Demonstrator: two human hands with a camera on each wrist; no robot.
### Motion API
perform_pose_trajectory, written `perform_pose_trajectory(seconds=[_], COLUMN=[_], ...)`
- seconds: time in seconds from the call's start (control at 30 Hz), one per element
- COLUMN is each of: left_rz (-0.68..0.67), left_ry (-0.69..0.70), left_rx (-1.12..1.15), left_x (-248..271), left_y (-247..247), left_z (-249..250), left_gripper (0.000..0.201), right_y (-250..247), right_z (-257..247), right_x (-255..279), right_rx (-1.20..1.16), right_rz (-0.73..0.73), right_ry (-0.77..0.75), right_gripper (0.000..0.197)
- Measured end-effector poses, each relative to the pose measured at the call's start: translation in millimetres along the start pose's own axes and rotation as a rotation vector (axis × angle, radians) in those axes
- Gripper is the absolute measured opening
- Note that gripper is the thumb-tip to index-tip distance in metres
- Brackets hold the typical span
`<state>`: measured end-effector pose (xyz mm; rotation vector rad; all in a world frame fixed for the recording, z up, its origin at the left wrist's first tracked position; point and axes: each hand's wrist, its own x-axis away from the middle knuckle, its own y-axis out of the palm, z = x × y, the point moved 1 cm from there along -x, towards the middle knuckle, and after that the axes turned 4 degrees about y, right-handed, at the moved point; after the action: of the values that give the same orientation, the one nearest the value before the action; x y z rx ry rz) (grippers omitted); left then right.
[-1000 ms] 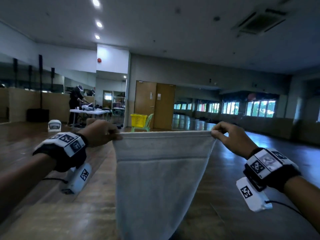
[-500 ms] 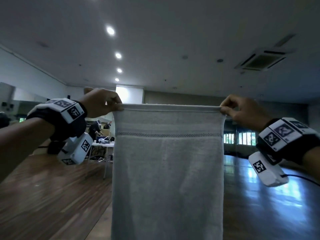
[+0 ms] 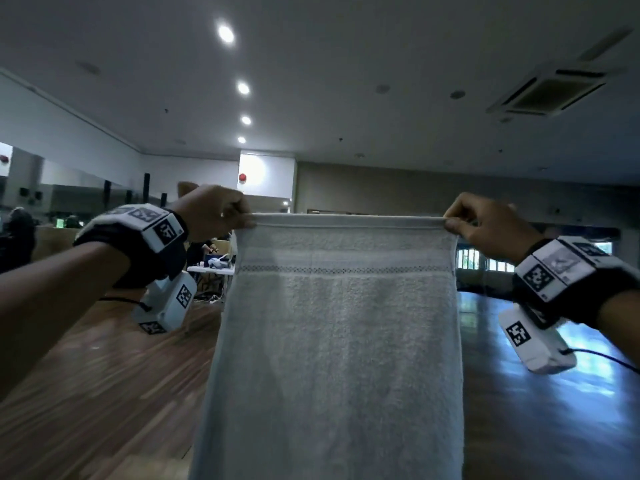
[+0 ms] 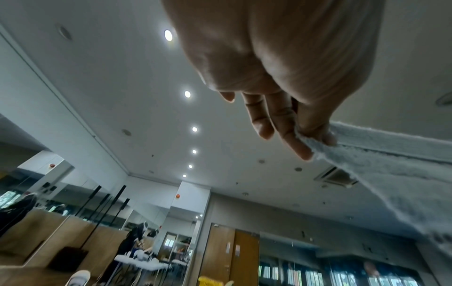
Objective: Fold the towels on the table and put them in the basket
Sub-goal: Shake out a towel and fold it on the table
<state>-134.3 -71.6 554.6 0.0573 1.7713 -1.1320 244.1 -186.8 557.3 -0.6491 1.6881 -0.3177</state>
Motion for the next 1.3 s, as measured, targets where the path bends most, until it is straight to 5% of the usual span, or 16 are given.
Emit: perform_pose_trajectory(seconds=[0.23, 0.47, 0.63, 0.8, 1.1, 1.3], left_rz=[-0.170, 0.018, -0.037, -0.303, -1.107, -1.075], left_ry=[-0.085, -0.153, -0.196, -0.159, -0.041, -0.070], left_rx=[0.046, -0.037, 0.009, 0.030, 0.035, 0.007], left_x=[22, 38, 72, 149, 318, 341], left_y=[125, 190, 243, 309, 405, 438], left_z=[-37, -46, -48, -36, 18, 17], left_gripper=[0.014, 0.016, 0.012, 0.010, 0.019, 0.019], right_y=[113, 179, 216, 272, 337, 368], right_z=[51, 73, 91, 128, 164, 177], right_x=[25, 30, 67, 148, 331, 369], right_rx=[0.085, 0.047, -0.044, -0.086, 0.028, 0.123], right_rz=[-0.167, -0.048, -0.152, -0.405, -1.273, -1.251], right_ry=[0.081, 0.102, 0.110, 0.179, 0.181, 0.162], right_gripper=[0.025, 0.013, 0.003, 0.018, 0.008, 0.012])
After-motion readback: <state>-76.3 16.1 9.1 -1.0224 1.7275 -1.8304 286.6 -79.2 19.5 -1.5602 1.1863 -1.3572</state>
